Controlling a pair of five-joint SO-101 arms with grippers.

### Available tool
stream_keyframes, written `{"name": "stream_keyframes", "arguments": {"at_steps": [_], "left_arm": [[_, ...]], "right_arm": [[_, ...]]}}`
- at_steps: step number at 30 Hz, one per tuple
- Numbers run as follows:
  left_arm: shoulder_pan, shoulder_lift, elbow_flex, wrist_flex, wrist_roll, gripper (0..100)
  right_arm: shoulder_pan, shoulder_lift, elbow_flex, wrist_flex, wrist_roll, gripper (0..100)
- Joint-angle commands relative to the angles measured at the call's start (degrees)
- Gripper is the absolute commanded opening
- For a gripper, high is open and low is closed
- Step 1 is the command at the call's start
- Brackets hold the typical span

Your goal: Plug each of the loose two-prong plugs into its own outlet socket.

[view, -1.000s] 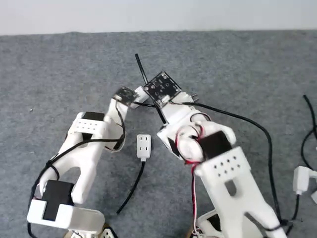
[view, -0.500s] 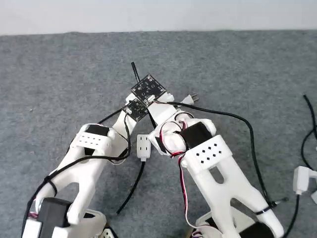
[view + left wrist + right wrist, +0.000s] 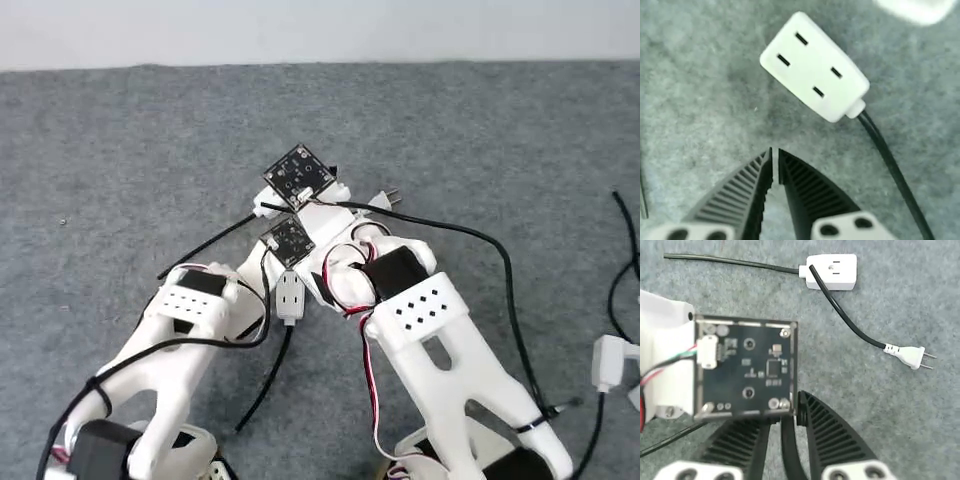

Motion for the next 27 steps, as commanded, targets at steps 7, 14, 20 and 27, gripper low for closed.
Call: {"name": "stream_keyframes", "arguments": {"at_steps": [7, 14, 20, 27], "left_arm": [[-1.6, -2.5, 0.0, -4.7, 6.3, 1], [-13.7, -3.0, -0.6, -11.8, 23.6, 1], [-23.6, -3.0, -1.1, -11.8, 27.6, 1], [-23.5, -3.0, -1.1, -11.0, 24.0, 1]], "right_arm": [[0.1, 3.4, -1.4, -3.7, -4.5, 0.8], [2.8, 6.7, 5.9, -17.2, -24.8, 0.8], [-1.7, 6.9, 8.7, -21.7, -23.9, 0.8], [-2.0, 6.8, 8.4, -21.6, -19.2, 0.8]]}}
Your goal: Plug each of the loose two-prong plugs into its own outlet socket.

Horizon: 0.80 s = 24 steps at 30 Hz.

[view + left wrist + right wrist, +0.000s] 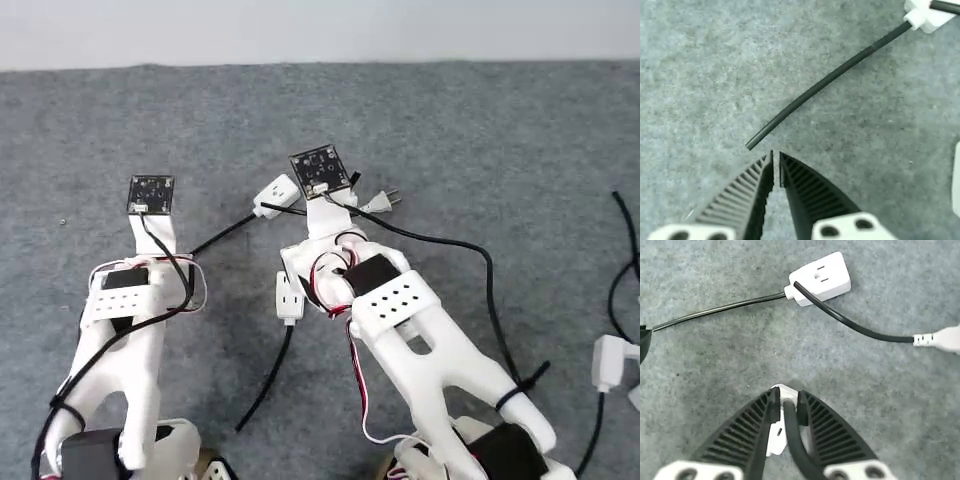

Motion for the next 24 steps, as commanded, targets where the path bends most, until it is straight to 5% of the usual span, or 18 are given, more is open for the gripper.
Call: {"name": "stream_keyframes", "arguments": {"at_steps": [1, 24], "left_arm": [[-0.5, -1.8, -1.6, 0.2, -2.2, 1], [-0.4, -1.7, -1.6, 0.1, -2.4, 1]], "right_arm": [[-0.9, -0.1, -0.8, -0.7, 1.9, 0.8], [-1.5, 0.2, 2.5, -6.3, 1.9, 0.8]]}}
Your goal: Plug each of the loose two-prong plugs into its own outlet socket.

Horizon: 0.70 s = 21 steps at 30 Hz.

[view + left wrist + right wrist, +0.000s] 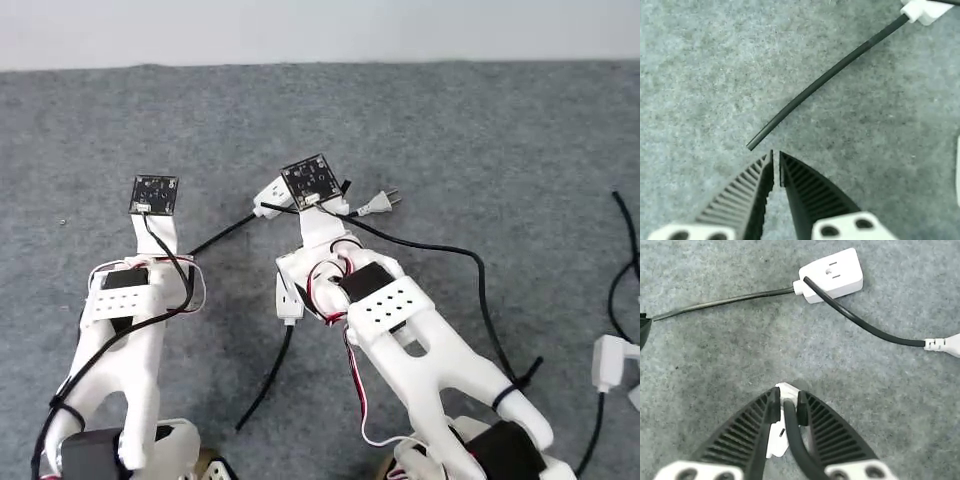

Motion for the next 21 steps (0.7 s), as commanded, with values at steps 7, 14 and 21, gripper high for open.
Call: {"name": "stream_keyframes", "arguments": {"at_steps": [7, 14, 21], "left_arm": [[-0.3, -1.7, -1.6, 0.1, -0.7, 1], [-0.3, -1.7, -1.6, 0.1, -0.7, 1], [-0.3, -1.7, -1.6, 0.1, -0.7, 1]], "right_arm": [[-0.7, -0.3, -0.8, -1.9, 0.7, 0.8], [-0.3, -0.3, 0.1, -2.5, 2.2, 0.8], [-0.3, -0.3, 3.8, -4.9, 4.6, 0.8]]}}
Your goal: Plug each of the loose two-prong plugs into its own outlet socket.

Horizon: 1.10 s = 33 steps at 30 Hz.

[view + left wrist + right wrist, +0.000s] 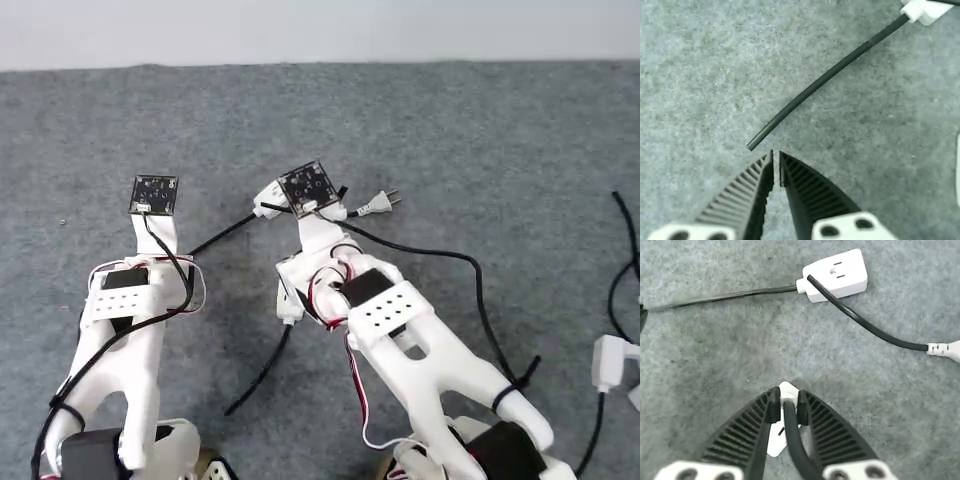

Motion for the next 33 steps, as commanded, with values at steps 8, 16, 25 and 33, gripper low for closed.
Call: {"name": "stream_keyframes", "arguments": {"at_steps": [8, 16, 25, 33], "left_arm": [[-0.3, -1.7, -1.6, 0.2, -0.7, 1], [-0.3, -1.7, -1.6, 0.3, -0.8, 1], [-0.4, -1.7, -1.7, 0.3, -0.8, 1], [-0.4, -1.7, -1.7, 0.3, -0.8, 1]], "right_arm": [[-0.3, -0.3, 2.8, -1.2, 1.6, 0.8], [-0.3, -0.3, 3.6, -2.5, 1.7, 0.8], [-1.6, -0.5, 2.0, -0.2, 6.2, 0.8], [-2.9, -0.3, -3.0, 3.0, 8.6, 0.8]]}}
